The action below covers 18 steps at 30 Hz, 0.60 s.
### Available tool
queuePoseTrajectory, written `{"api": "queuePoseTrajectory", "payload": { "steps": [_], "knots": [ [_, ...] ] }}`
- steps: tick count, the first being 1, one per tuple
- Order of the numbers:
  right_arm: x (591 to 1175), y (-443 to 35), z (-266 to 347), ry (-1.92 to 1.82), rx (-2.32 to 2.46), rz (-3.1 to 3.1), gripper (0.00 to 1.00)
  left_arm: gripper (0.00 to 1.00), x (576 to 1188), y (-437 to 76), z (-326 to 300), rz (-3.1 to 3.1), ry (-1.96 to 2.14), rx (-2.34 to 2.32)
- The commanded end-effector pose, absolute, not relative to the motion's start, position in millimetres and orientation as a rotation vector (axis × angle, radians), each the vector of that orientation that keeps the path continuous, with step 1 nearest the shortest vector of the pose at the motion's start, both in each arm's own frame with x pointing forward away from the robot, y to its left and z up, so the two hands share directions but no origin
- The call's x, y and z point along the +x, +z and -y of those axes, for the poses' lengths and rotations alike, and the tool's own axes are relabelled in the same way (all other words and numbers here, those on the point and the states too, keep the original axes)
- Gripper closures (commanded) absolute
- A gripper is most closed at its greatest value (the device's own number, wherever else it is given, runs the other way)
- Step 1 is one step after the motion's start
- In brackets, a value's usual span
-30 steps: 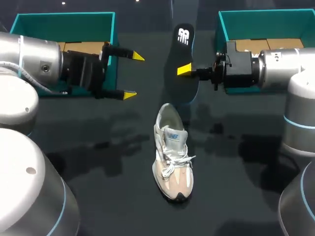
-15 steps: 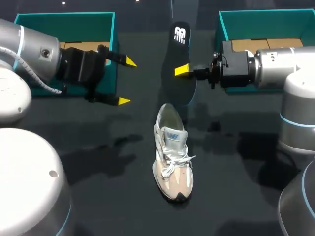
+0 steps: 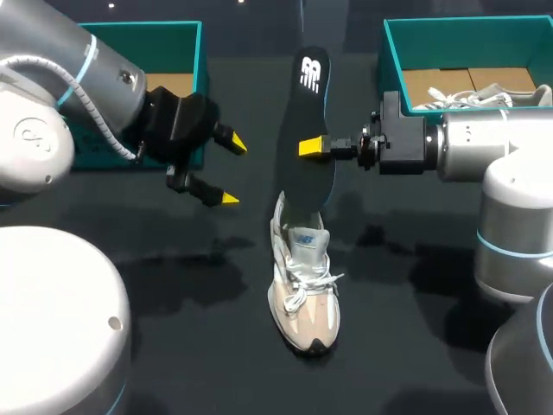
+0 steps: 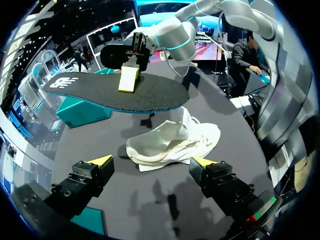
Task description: Take the shoe out of the shoebox, open the shoe tongue, remove and reinsert the insole, then place the shoe into the shoebox
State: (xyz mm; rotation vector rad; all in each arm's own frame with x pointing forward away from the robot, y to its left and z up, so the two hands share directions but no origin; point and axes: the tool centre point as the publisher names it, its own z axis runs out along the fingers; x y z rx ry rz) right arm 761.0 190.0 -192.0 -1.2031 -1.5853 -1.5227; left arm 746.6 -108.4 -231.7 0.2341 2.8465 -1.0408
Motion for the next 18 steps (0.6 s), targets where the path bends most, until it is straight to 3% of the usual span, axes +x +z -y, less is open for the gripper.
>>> {"api": "queuePoseTrajectory", "payload": {
  "steps": [1, 10, 18],
  "knots": [
    [761.1, -195.7, -197.8, -1.517, -1.218, 1.593, 1.00, 0.00, 755.7, -238.9, 118.6, -2.910, -0.960, 0.253],
    [761.1, -195.7, -197.8, -1.517, -1.218, 1.593, 1.00, 0.00, 755.7, -238.9, 118.6, -2.910, -0.960, 0.253],
    [792.0, -216.8, -206.4, -1.611, -1.025, 1.545, 1.00, 0.00, 751.6, -282.9, 141.6, -2.967, -0.889, 0.263]
  ]
}}
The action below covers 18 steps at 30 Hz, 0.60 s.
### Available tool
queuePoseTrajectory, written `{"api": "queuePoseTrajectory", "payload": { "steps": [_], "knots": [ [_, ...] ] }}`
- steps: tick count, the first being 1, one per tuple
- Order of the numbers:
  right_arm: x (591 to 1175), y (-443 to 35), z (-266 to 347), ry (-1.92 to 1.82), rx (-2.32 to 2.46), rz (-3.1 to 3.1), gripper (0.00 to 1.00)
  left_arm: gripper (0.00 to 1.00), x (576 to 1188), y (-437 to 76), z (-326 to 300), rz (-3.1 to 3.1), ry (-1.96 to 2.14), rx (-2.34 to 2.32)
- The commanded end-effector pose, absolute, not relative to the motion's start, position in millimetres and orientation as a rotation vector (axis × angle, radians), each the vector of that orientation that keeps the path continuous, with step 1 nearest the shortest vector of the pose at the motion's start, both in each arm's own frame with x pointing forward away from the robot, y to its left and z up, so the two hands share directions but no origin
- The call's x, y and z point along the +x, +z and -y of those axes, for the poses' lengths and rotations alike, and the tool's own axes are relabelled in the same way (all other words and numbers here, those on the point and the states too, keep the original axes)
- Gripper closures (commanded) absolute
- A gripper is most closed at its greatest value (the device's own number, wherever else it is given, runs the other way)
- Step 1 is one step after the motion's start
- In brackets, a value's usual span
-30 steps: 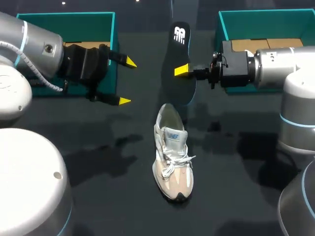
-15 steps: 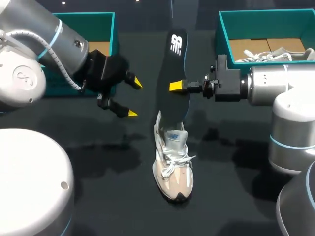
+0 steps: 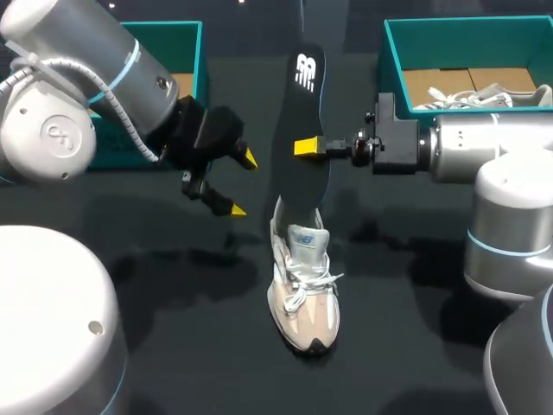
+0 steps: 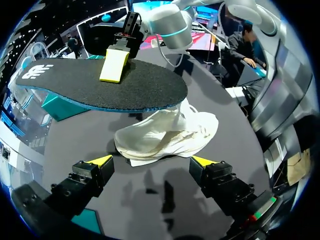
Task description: Take the shoe out of the shoebox, open the shoe tongue, remove and reinsert the insole, then place the shoe into the shoebox
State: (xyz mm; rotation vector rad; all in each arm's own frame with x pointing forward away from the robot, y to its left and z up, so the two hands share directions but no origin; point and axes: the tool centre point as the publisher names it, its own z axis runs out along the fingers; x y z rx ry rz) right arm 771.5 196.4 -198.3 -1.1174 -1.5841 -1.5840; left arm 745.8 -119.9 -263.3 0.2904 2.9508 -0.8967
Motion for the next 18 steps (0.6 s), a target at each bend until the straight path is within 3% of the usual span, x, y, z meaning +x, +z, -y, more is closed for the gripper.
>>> {"api": "queuePoseTrajectory", "payload": {
  "steps": [1, 18],
  "knots": [
    [795.5, -219.3, -208.2, -1.607, -1.013, 1.552, 1.00, 0.00, 751.6, -286.7, 142.5, -2.967, -0.873, 0.251],
    [811.4, -239.7, -213.7, -1.608, -0.977, 1.547, 1.00, 0.00, 751.5, -310.4, 146.2, -2.988, -0.829, 0.180]
  ]
}}
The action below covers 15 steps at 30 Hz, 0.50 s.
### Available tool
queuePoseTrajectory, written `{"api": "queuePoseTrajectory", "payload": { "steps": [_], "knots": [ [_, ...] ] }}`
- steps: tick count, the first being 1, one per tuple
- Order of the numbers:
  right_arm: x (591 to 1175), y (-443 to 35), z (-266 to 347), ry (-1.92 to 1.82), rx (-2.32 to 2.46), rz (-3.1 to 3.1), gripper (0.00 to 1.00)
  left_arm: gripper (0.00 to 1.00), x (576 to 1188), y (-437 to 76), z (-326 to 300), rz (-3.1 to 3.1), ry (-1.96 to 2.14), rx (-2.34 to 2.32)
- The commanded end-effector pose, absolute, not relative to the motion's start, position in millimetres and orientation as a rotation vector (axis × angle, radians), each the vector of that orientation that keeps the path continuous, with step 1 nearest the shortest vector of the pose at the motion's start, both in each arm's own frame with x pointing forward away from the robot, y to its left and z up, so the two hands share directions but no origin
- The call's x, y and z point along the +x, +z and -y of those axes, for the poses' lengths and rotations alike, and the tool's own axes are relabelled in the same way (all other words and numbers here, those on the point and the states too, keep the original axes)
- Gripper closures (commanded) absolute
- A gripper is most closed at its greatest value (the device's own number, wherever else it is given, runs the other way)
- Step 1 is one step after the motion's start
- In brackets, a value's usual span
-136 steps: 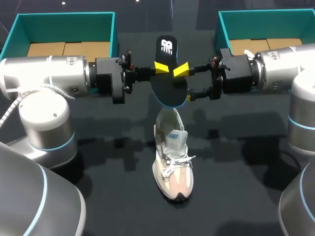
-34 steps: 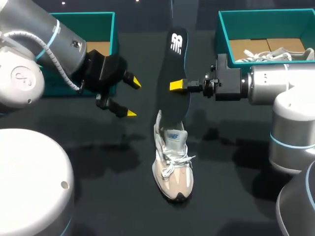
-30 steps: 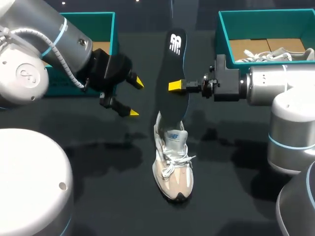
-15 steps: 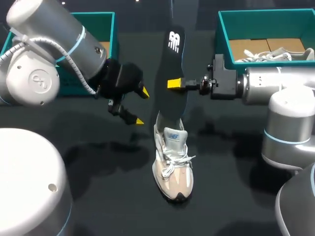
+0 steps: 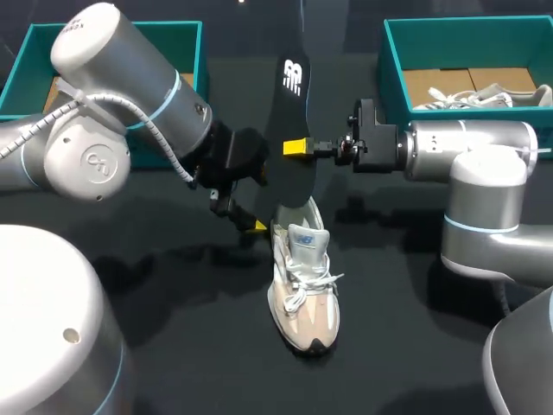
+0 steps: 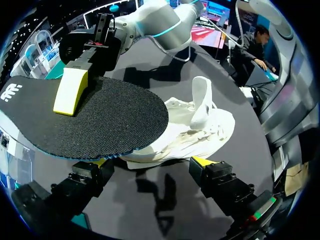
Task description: Take the shoe out of the shoebox, open the shoe tongue, remove and reinsert the insole, then place the shoe into the shoebox
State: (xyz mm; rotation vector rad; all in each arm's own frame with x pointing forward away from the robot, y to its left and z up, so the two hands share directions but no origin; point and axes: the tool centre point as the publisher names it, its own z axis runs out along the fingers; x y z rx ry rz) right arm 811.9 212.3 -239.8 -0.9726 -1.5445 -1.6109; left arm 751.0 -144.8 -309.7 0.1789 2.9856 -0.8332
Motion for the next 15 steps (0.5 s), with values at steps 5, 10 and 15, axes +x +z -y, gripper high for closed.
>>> {"api": "queuePoseTrajectory", "payload": {
  "steps": [5, 10, 15],
  "knots": [
    [813.1, -251.0, -217.2, -1.644, -0.927, 1.573, 1.00, 0.00, 753.6, -332.5, 149.6, -3.012, -0.806, 0.208],
    [816.9, -256.3, -217.3, -1.699, -0.866, 1.584, 1.00, 0.00, 753.9, -342.1, 150.4, -3.041, -0.799, 0.214],
    [819.5, -260.6, -215.3, -1.721, -0.806, 1.592, 1.00, 0.00, 756.3, -350.7, 151.3, -3.053, -0.764, 0.189]
  ]
}}
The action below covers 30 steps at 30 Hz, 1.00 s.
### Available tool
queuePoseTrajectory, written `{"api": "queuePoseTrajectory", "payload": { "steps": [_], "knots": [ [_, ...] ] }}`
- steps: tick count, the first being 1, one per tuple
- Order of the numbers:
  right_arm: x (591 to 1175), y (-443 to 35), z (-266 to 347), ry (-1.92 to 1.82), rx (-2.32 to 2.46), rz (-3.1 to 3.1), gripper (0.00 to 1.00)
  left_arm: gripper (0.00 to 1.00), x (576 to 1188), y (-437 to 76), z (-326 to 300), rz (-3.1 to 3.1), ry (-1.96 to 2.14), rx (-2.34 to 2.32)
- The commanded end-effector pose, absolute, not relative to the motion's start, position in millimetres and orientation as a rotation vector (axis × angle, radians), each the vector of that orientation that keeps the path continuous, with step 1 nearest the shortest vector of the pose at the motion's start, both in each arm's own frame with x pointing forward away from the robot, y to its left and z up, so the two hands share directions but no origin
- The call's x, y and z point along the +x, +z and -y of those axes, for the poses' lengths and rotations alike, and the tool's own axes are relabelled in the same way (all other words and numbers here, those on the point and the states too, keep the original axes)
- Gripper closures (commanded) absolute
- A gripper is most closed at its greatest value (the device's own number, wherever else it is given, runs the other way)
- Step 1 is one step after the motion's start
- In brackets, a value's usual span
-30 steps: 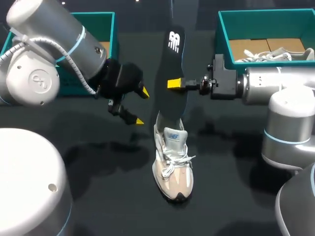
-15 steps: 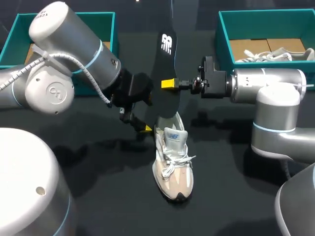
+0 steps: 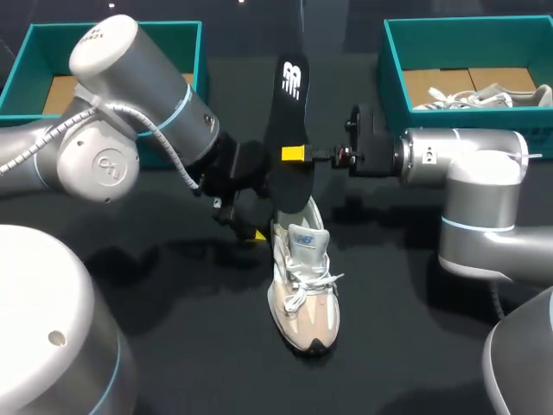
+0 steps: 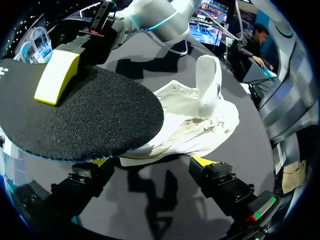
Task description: Take the shoe out of the shoebox, open the shoe tongue, remove and reinsert the insole, then place the shoe into the shoebox
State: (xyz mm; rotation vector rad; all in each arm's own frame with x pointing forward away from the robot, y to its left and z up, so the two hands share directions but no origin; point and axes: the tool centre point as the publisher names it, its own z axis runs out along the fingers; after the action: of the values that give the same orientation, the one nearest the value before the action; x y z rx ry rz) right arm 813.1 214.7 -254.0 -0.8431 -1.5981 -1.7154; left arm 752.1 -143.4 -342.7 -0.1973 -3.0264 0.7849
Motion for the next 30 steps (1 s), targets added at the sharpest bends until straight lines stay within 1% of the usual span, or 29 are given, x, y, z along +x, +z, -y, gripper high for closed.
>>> {"api": "queuePoseTrajectory", "payload": {
  "steps": [1, 21, 30],
  "knots": [
    [820.4, -262.4, -214.7, -1.723, -0.807, 1.594, 1.00, 0.00, 756.5, -352.6, 151.4, 3.032, 0.753, -0.179],
    [821.9, -268.1, -206.7, -1.781, -0.723, 1.597, 1.00, 0.00, 757.0, -355.3, 151.9, 3.042, 0.727, -0.154],
    [828.7, -277.6, -199.1, -1.833, -0.617, 1.521, 1.00, 0.00, 757.0, -355.3, 151.9, 3.042, 0.727, -0.154]
  ]
}}
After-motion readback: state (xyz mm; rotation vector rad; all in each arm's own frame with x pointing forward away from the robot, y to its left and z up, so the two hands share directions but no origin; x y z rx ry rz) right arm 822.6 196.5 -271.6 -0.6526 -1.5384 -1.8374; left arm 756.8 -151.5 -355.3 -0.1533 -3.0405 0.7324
